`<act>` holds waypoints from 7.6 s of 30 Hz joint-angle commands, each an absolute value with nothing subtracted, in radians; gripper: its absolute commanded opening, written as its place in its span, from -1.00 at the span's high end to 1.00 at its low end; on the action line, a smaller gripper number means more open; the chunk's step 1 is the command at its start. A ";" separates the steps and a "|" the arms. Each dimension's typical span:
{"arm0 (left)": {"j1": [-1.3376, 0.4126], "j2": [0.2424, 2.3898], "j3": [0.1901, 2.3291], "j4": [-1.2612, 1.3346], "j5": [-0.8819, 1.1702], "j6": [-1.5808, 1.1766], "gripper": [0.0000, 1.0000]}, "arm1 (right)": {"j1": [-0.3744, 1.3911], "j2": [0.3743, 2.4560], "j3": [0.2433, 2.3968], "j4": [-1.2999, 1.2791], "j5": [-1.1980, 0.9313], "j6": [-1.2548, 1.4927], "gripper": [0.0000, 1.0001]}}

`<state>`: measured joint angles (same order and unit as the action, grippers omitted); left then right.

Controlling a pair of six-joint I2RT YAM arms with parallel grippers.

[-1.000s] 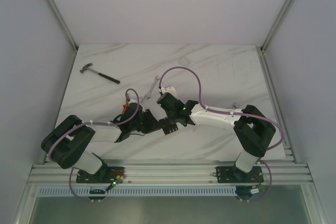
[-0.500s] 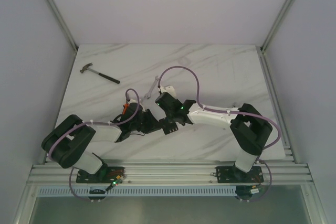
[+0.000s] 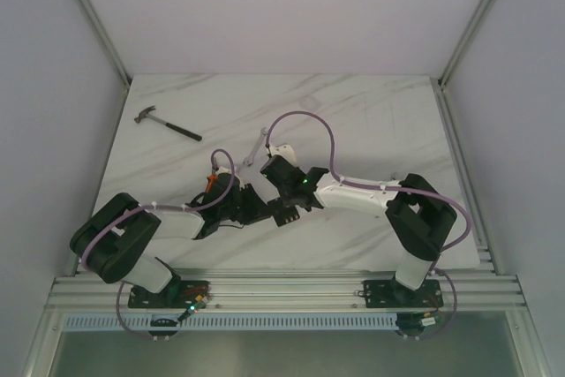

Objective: Snap on the fuse box
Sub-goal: Install the fuse at the fuse box base.

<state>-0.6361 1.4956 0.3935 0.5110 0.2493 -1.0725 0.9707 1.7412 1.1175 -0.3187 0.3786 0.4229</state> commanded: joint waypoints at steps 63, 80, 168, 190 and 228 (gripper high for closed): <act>-0.633 1.492 0.387 0.508 0.235 -1.075 0.37 | 0.999 1.732 1.168 -0.322 0.372 0.399 0.38; -0.632 1.477 0.398 0.483 0.223 -1.066 0.37 | 0.911 1.749 1.244 -0.397 0.163 0.223 0.43; -0.629 1.516 0.539 0.365 0.182 -0.979 0.19 | 0.839 1.887 1.356 -0.498 0.138 0.262 0.51; -0.629 1.552 0.524 0.347 0.189 -0.984 0.28 | 0.827 1.910 1.345 -0.515 0.125 0.280 0.87; -0.642 1.606 0.601 0.256 0.147 -0.953 0.41 | 0.787 1.878 1.293 -0.487 0.010 0.296 1.00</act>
<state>-0.6346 1.5963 0.5964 0.3412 0.1757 -0.9741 0.7853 1.8858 1.3197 -0.4625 0.0322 0.2855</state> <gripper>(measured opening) 0.315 0.131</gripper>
